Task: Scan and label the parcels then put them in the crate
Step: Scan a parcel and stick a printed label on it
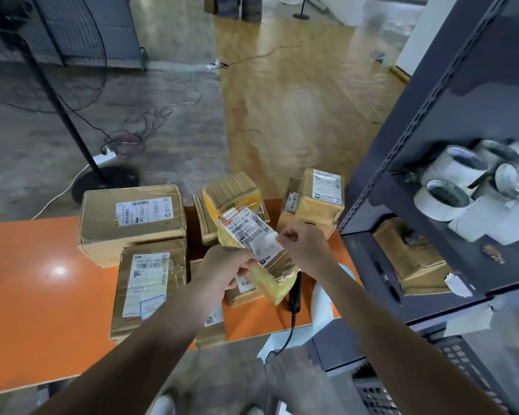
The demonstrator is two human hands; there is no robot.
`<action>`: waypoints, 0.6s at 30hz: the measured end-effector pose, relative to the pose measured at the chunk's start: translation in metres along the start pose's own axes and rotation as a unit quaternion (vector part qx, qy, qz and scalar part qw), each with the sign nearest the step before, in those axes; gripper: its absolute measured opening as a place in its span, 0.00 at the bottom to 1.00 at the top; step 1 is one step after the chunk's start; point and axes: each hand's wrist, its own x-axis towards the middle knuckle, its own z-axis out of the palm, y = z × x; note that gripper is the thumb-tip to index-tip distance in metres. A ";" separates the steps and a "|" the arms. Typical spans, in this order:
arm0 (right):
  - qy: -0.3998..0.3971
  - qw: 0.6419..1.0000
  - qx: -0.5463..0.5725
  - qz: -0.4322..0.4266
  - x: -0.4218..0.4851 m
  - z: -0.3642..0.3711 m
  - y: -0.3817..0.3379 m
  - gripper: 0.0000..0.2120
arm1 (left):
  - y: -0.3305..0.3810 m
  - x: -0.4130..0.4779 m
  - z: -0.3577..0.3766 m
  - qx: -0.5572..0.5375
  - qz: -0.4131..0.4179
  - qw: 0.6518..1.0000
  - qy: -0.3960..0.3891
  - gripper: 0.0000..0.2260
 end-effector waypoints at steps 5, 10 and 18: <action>0.024 0.999 0.020 0.036 -0.001 -0.007 -0.004 0.07 | 0.003 0.000 -0.002 0.035 0.026 0.998 0.037 0.05; 0.024 0.997 0.007 0.066 -0.002 -0.008 -0.008 0.11 | 0.007 0.002 -0.007 0.041 0.051 0.998 0.022 0.04; 0.049 0.991 0.013 0.127 -0.013 0.008 -0.013 0.09 | 0.003 0.013 -0.009 0.085 0.103 0.991 0.016 0.04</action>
